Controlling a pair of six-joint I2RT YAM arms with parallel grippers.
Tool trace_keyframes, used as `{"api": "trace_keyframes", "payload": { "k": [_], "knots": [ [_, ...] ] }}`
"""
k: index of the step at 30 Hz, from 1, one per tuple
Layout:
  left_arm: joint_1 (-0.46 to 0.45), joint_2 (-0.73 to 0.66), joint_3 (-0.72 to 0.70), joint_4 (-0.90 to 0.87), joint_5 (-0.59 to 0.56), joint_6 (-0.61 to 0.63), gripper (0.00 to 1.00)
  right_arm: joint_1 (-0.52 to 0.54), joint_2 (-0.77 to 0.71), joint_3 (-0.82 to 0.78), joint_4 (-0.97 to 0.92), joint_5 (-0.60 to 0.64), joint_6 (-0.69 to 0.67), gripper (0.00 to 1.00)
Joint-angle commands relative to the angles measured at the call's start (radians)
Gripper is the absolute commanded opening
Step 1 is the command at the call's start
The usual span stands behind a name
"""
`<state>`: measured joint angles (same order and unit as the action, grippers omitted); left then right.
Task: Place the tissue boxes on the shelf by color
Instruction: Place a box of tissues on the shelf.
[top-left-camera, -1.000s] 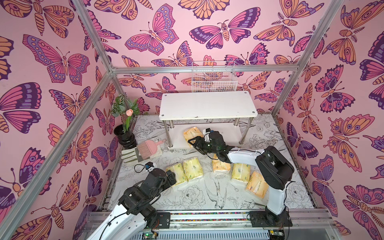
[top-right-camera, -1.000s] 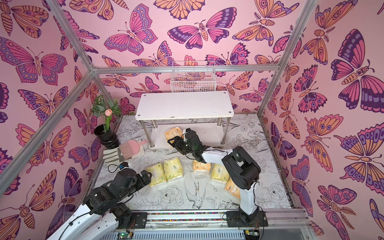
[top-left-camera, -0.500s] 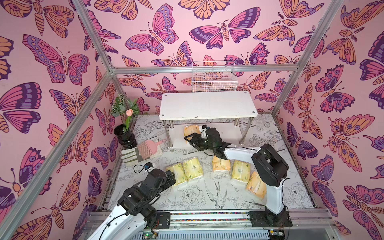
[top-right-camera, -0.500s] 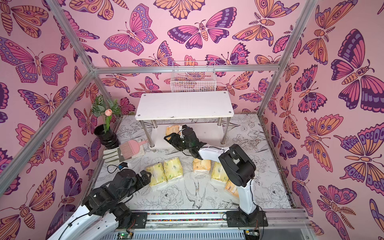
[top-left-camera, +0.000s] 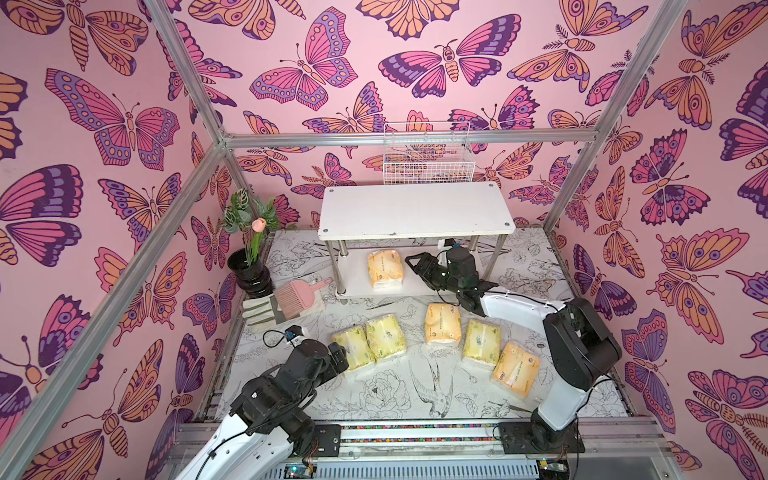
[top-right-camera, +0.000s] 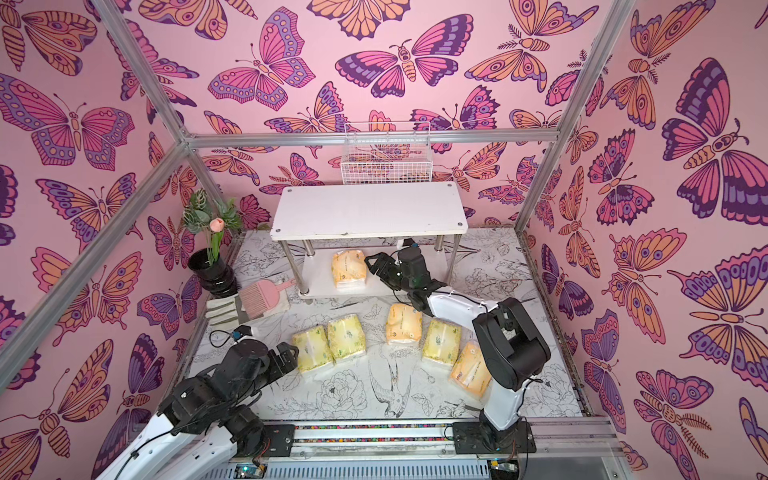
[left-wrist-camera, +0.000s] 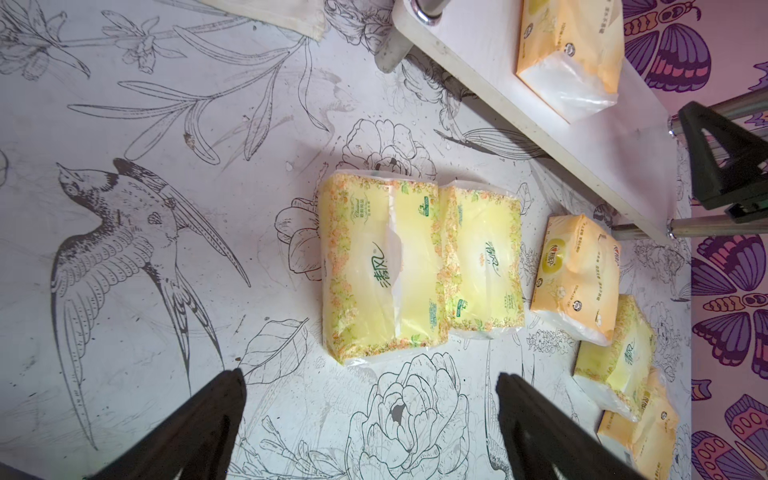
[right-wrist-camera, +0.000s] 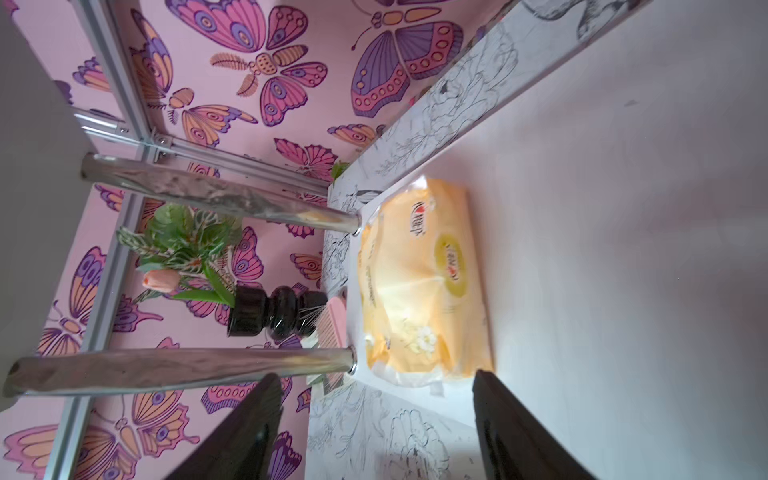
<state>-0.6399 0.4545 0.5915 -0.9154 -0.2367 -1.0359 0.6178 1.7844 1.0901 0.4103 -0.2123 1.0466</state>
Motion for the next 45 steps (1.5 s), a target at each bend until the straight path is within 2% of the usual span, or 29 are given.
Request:
{"api": "trace_keyframes", "payload": {
  "k": [1,9,21,45],
  "knots": [
    [0.0,-0.021,0.022,-0.058,-0.033,0.019,1.0,-0.013,0.06,0.041,-0.021,0.048,-0.028,0.76],
    [0.0,-0.034,0.025,-0.078,-0.026,0.013,1.0,-0.025,0.195,0.157,-0.006,0.073,-0.019,0.76],
    [-0.001,-0.04,0.021,-0.081,-0.018,0.006,1.0,-0.005,0.363,0.307,0.019,0.004,0.062,0.75],
    [0.0,-0.05,0.001,-0.079,-0.003,-0.016,1.0,0.066,0.42,0.363,0.014,-0.015,0.074,0.75]
  ]
}}
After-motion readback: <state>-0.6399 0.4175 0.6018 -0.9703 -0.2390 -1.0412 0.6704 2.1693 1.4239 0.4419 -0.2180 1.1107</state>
